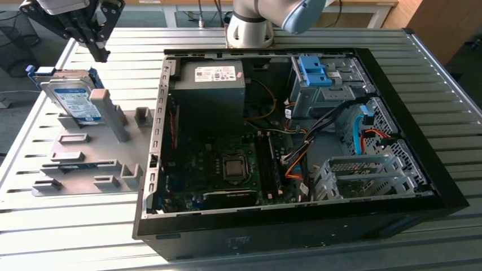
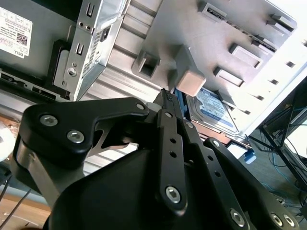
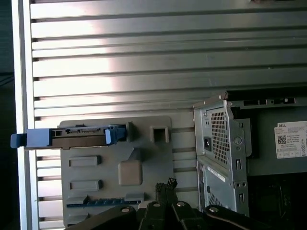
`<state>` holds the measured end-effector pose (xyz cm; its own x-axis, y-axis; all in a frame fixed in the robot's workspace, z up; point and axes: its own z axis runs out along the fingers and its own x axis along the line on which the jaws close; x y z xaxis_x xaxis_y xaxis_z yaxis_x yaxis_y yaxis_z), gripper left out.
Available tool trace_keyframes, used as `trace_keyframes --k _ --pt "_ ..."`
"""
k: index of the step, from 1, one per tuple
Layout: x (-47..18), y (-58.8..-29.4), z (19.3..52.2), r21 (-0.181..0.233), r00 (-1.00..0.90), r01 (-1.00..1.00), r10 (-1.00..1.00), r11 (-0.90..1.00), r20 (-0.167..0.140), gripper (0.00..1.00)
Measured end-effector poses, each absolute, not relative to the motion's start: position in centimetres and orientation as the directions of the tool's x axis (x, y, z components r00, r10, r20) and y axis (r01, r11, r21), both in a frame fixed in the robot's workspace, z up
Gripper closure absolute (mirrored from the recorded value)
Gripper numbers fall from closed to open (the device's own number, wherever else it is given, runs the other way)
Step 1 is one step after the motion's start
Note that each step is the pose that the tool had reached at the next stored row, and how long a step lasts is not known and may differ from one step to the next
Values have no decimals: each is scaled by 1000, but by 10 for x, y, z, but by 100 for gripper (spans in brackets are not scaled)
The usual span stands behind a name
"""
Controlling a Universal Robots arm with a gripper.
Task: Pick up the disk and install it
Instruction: 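Reach for the disk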
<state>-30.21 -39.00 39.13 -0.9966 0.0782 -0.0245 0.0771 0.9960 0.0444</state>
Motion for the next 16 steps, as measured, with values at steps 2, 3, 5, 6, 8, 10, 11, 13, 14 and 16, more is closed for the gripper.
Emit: trace_keyframes --k 2,3,5,6,8,10,11,13,14,16 --pt "-303 -390 391 44 -997 77 78 996 -24 89" --pt "-303 -390 391 44 -997 77 78 996 -24 89" --pt "-303 -390 391 44 -997 77 78 996 -24 89" --pt "-303 -390 391 44 -997 77 78 996 -24 89" --pt "-303 -390 391 44 -997 77 78 996 -24 89" --pt "-304 -390 391 44 -997 77 78 996 -24 89" --pt "-304 -390 391 44 -997 77 78 996 -24 89" --pt "-304 -390 391 44 -997 77 78 996 -24 89" --pt "-305 -390 391 44 -997 77 78 996 -24 89" --pt "-306 -390 391 44 -997 77 78 996 -25 89"
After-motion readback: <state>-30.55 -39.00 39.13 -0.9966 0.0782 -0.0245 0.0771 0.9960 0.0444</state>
